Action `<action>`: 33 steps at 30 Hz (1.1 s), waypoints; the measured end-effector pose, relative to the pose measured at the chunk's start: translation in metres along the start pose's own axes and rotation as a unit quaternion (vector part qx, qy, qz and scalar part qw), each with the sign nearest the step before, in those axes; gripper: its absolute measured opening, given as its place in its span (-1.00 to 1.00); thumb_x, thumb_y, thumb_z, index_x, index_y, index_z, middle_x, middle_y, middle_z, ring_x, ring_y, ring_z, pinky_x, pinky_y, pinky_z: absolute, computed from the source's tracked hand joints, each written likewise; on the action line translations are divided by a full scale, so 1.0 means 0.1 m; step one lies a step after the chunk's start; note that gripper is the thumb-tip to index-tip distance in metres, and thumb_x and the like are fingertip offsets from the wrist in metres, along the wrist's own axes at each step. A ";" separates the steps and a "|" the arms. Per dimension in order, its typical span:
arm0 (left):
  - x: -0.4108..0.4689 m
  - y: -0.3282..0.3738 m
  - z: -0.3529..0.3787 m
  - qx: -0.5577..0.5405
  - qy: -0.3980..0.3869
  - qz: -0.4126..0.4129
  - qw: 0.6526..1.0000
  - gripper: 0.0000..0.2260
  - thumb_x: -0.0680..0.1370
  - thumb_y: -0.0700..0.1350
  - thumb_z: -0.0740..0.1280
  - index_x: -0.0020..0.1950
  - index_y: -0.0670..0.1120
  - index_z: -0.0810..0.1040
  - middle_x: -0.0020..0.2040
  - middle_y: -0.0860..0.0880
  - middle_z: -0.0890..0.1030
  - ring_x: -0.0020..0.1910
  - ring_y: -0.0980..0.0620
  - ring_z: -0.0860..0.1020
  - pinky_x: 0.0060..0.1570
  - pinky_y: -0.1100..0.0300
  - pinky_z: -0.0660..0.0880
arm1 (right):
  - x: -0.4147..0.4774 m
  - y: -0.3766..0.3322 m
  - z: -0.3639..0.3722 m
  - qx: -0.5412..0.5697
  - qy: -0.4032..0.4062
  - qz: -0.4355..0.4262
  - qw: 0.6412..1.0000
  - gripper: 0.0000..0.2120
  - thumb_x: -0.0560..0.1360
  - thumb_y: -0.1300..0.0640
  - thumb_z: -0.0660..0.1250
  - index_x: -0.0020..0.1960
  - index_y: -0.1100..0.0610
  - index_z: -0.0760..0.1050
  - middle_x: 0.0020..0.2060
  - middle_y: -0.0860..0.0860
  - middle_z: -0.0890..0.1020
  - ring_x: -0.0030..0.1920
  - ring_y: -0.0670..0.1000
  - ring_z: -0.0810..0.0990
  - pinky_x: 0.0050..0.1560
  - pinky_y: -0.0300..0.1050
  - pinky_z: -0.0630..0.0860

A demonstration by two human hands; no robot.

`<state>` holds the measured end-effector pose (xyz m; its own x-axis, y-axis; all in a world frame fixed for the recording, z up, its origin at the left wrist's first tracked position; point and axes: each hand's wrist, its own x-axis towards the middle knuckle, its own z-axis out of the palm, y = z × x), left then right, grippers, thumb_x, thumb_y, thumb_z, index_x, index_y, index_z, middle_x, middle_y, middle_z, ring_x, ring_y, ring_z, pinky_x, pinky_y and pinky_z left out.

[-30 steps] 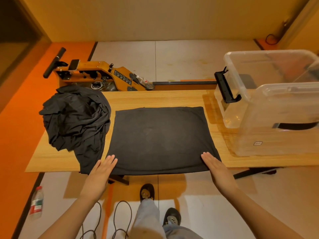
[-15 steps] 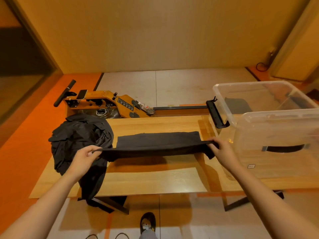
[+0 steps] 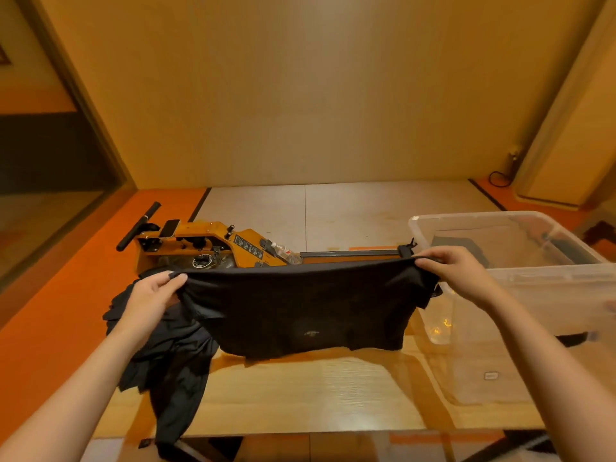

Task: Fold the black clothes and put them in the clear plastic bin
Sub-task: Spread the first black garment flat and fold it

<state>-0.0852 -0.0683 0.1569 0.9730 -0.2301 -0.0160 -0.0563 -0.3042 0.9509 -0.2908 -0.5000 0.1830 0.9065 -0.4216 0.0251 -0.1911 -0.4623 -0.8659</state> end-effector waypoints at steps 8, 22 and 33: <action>-0.08 0.15 -0.17 0.000 -0.095 -0.039 0.995 -0.80 0.62 -0.17 0.25 0.07 -0.26 0.61 -0.21 -0.21 0.64 -0.33 0.00 0.58 -0.32 0.27 0.57 | -0.07 -0.04 -0.20 -0.016 -0.086 0.031 0.996 -0.86 0.56 0.21 0.31 0.01 0.14 0.64 -0.12 0.10 0.70 -0.06 0.08 0.67 -0.04 0.00 0.59; 0.54 0.02 -0.09 -0.070 -0.204 -0.165 0.962 -0.75 0.52 -0.08 0.40 0.05 -0.25 0.56 -0.18 -0.13 0.65 -0.29 0.03 0.63 -0.23 0.12 0.60 | 0.51 0.16 -0.15 -0.012 -0.206 0.117 0.971 -0.42 0.21 -0.28 0.52 -0.03 0.18 0.67 -0.14 0.20 0.68 -0.23 0.02 0.63 -0.26 -0.20 0.53; 1.97 -1.23 0.82 0.126 -0.126 -0.199 0.964 -0.82 0.59 -0.16 0.31 -0.19 -0.16 0.45 -0.28 -0.16 0.43 -0.23 -0.10 0.46 -0.19 0.09 0.43 | 1.79 1.06 1.25 -0.338 -0.065 0.179 0.922 -0.82 0.57 0.18 0.25 0.04 0.18 0.62 -0.06 0.17 0.66 -0.04 0.18 0.61 -0.05 0.01 0.57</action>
<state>0.0954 -0.1518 0.0110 0.8450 -0.2564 -0.4693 0.2275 -0.6218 0.7494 -0.1016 -0.5274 0.0336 0.7692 -0.5642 -0.3000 -0.6373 -0.7113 -0.2964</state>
